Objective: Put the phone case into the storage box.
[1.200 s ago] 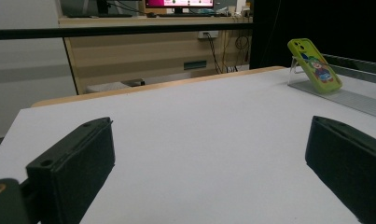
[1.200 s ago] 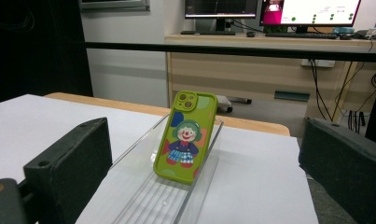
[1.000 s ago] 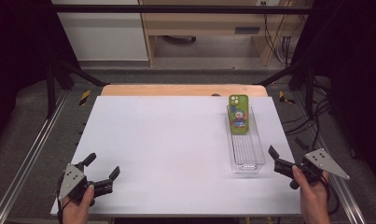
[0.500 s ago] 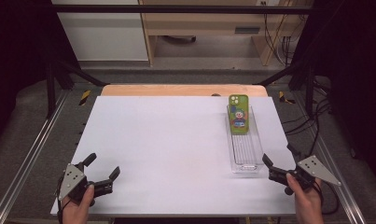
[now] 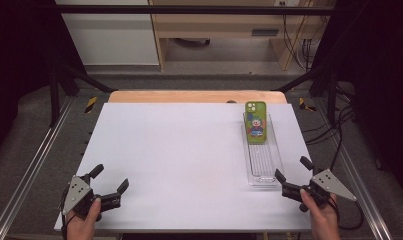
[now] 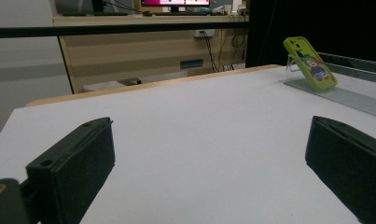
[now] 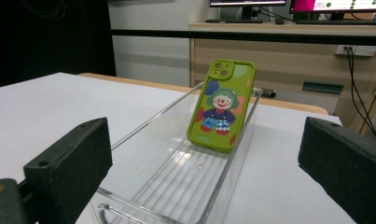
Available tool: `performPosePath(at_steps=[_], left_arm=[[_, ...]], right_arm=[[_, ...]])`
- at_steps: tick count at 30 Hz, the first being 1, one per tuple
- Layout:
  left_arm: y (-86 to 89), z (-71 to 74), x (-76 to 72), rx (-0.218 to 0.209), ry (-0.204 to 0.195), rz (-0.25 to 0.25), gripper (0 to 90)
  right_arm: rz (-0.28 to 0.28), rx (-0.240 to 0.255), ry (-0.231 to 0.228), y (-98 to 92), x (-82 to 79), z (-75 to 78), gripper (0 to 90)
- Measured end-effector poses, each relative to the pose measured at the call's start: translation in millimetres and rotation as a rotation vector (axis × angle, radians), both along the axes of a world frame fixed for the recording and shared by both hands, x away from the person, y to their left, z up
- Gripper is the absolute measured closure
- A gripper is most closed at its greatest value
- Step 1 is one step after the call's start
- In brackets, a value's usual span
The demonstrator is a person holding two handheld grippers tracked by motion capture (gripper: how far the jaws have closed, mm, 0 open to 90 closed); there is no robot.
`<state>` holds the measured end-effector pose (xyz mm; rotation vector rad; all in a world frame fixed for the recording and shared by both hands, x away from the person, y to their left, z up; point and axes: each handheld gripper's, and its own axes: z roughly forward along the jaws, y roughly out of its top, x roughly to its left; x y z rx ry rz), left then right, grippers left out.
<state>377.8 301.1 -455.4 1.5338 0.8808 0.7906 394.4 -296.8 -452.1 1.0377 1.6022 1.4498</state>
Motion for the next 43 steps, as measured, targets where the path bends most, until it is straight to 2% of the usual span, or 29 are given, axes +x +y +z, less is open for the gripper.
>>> performPosePath(at_steps=[26,37,43], left_arm=[[-4.4,-1.4,-0.4,0.010,0.003,-0.029,1.0],[-6.0,-1.7,-1.1,0.018,-0.003,-0.044,1.0],[-9.8,-3.2,-1.0,0.040,0.002,-0.056,1.0]], right_arm=[[0.041,-0.004,0.013,20.8,3.7,-12.2,3.3],[0.068,0.011,-0.006,38.7,14.6,-7.9,3.3],[0.052,-0.013,0.001,40.7,14.8,-11.8,3.4]])
